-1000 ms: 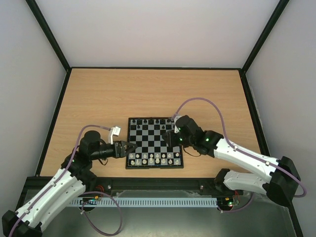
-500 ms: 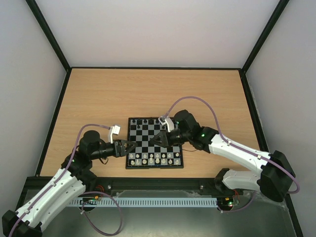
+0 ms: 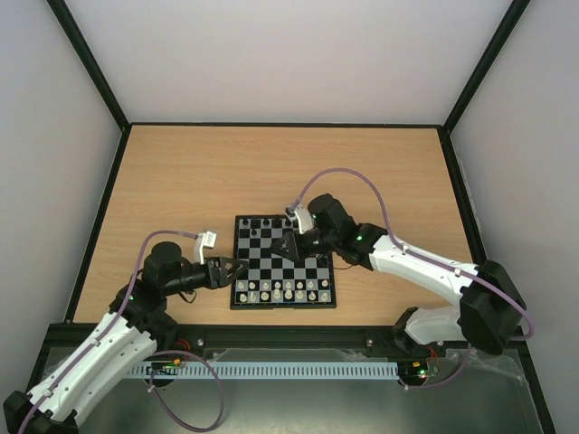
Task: Set up the chess pieces on the board
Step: Place the chess piece at the center of the board.
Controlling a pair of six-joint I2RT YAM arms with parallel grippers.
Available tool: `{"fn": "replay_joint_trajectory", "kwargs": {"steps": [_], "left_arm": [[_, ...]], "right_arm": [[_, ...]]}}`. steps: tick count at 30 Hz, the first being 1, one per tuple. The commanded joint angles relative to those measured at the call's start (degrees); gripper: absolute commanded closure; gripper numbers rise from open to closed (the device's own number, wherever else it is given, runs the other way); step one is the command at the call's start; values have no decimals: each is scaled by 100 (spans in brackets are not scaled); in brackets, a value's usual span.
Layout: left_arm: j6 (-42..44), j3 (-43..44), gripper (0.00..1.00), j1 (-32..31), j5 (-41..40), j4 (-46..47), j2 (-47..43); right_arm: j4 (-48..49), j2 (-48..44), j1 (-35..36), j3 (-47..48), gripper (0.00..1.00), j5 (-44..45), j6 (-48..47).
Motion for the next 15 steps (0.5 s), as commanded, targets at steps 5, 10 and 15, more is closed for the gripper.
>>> {"fn": "replay_joint_trajectory", "kwargs": {"steps": [5, 10, 15], "left_arm": [[60, 288, 43, -13, -726, -845, -519], [-169, 646, 43, -13, -1626, -1632, -1241], [-356, 885, 43, -9, -2206, -2086, -1676]], "right_arm": [[-330, 412, -9, 315, 89, 958, -339], [-452, 911, 201, 790, 89, 1304, -529], [-688, 1733, 407, 1470, 90, 1659, -739]]}}
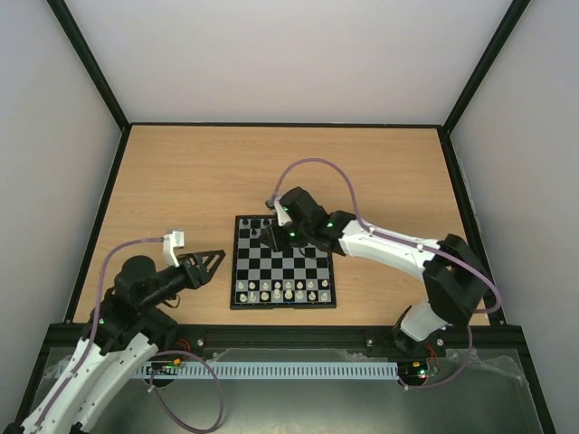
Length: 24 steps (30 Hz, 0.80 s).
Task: Set up the chess pieces on the board
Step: Place the chess piece at the center of the board.
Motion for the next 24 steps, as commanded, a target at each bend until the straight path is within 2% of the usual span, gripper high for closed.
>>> {"fn": "replay_joint_trajectory", "kwargs": {"steps": [1, 5, 11, 15, 24], "left_arm": [[-242, 260, 43, -11, -712, -585, -279], [-426, 386, 43, -13, -1040, -847, -645], [-523, 1151, 44, -12, -1694, -1542, -1070], [-455, 1498, 44, -13, -1830, -1646, -1067], [-436, 1573, 44, -13, -1909, -1755, -1072]], "right_arm": [[-363, 624, 170, 599, 90, 439, -319], [-539, 1220, 415, 1124, 90, 554, -499], [-938, 2218, 750, 2146, 89, 644, -617], [-1104, 2823, 895, 2806, 89, 748, -633], [-1281, 3738, 1119, 3815, 89, 1269, -806]]}}
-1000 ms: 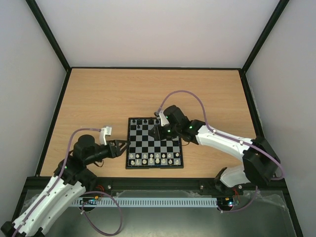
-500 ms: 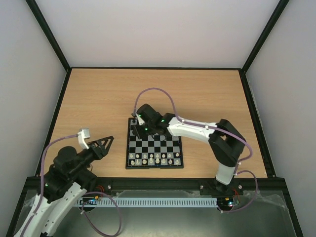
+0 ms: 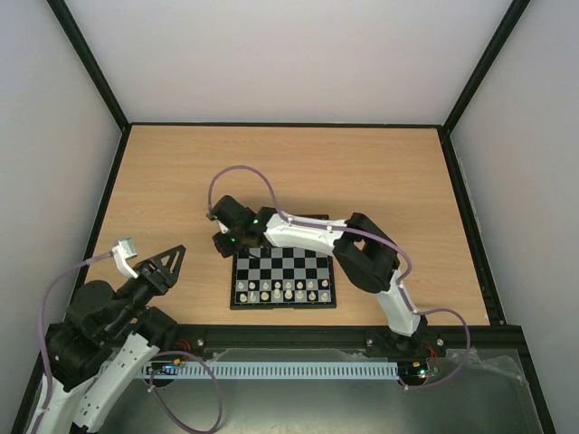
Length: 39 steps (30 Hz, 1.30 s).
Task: Set up the chess pieces on the board
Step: Place the chess piece at the center of the board.
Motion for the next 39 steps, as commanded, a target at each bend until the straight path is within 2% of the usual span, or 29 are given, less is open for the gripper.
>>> {"fn": "replay_joint_trajectory", "kwargs": {"steps": [1, 7, 18, 25, 30, 39], "left_arm": [[26, 158, 44, -13, -180, -202, -73], [75, 417, 44, -8, -335, -351, -78], [84, 358, 44, -13, -358, -322, -73], [75, 309, 44, -11, -335, -284, -78], [59, 257, 44, -12, -302, -219, -78], [57, 267, 44, -13, -274, -216, -78]], "right_arm": [[-414, 424, 103, 568, 89, 369, -182], [-405, 808, 150, 930, 89, 694, -174], [-405, 1385, 364, 1400, 79, 1374, -174], [-396, 1256, 416, 1195, 68, 1331, -161], [-517, 1102, 415, 1151, 65, 1204, -156], [-1482, 1244, 371, 2034, 63, 814, -25]]}}
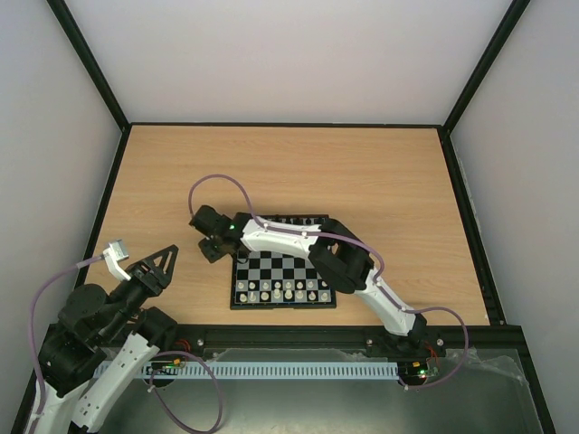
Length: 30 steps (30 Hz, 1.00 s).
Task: Set up the chess pieces on the board
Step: Pick up the chess piece at the center of the board.
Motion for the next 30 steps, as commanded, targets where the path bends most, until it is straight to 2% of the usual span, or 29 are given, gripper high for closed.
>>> {"fn": "replay_joint_trajectory", "kwargs": {"steps": [1, 4, 8, 18, 20, 30], "left_arm": [[57, -12, 44, -9, 17, 68, -73], [57, -12, 44, -9, 39, 75, -78], [62, 2, 44, -8, 60, 76, -78], [84, -5, 44, -11, 87, 74, -78], [86, 3, 44, -5, 95, 68, -78], [108, -38, 44, -9, 96, 32, -78]], "right_arm": [[-851, -43, -27, 594, 63, -242, 168], [-1041, 26, -137, 800, 64, -414, 369], [-1374, 278, -263, 1178, 71, -492, 557], [-1856, 787, -272, 1758, 72, -354, 545], [-1947, 883, -272, 1907, 74, -351, 533], [-2096, 856, -221, 1729, 74, -293, 513]]}}
